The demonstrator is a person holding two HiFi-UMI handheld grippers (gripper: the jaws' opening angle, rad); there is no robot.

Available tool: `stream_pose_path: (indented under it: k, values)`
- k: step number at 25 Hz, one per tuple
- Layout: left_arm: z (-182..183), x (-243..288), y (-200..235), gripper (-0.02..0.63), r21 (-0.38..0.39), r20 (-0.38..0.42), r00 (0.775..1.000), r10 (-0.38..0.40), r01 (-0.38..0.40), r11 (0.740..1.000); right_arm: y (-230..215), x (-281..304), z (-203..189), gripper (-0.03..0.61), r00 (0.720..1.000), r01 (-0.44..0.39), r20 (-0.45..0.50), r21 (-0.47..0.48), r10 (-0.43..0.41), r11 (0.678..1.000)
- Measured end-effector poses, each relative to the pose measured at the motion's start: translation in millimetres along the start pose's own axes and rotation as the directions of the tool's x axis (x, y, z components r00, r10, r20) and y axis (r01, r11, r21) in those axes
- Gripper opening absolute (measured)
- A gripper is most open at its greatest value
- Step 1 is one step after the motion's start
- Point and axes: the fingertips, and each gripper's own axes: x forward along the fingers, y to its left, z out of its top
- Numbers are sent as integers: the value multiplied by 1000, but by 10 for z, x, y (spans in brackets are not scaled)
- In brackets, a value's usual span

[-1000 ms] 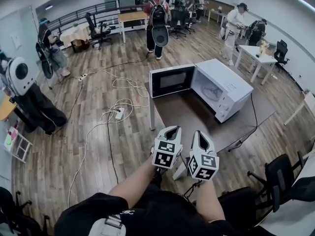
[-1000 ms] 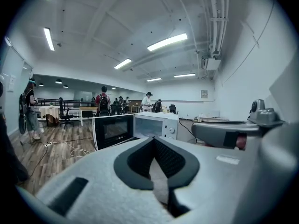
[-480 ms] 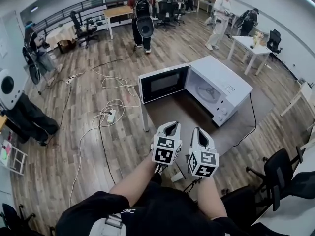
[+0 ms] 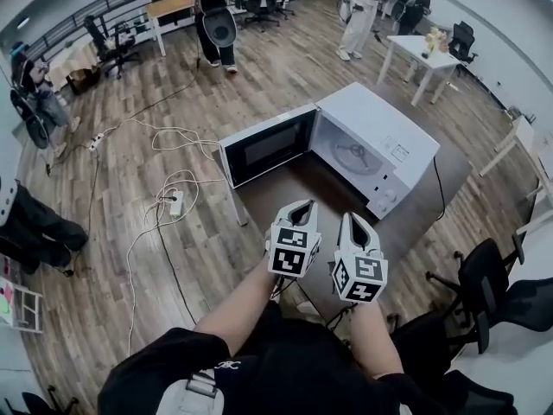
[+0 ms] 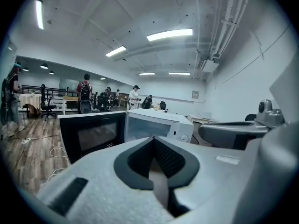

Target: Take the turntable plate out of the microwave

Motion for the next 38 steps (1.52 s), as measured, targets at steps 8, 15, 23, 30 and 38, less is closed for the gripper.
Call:
stream_pose_path:
  k: [8, 15, 23, 30, 38]
  values:
    - [6, 763, 57, 6, 6, -72, 987, -140, 141, 990, -381, 429, -11, 8, 991, 129, -41, 11, -128, 992]
    - [-99, 1428, 181, 8, -24, -122, 972, -200, 199, 980, -690, 764, -92, 8, 972, 223, -78, 29, -220, 974]
    - [-353, 2094, 182, 8, -406, -123, 908, -399, 321, 856, -957, 838, -250, 8, 949, 296, -125, 34, -290, 955]
    - [-435, 2742, 309, 2, -695, -19, 885, -466, 323, 643, -1189, 794, -447, 8, 930, 338, -168, 42, -327, 940]
    - [-740, 3349, 522, 53, -902, 30, 897, -440, 214, 374, -1466, 789, -557, 8, 907, 391, -194, 61, -374, 918]
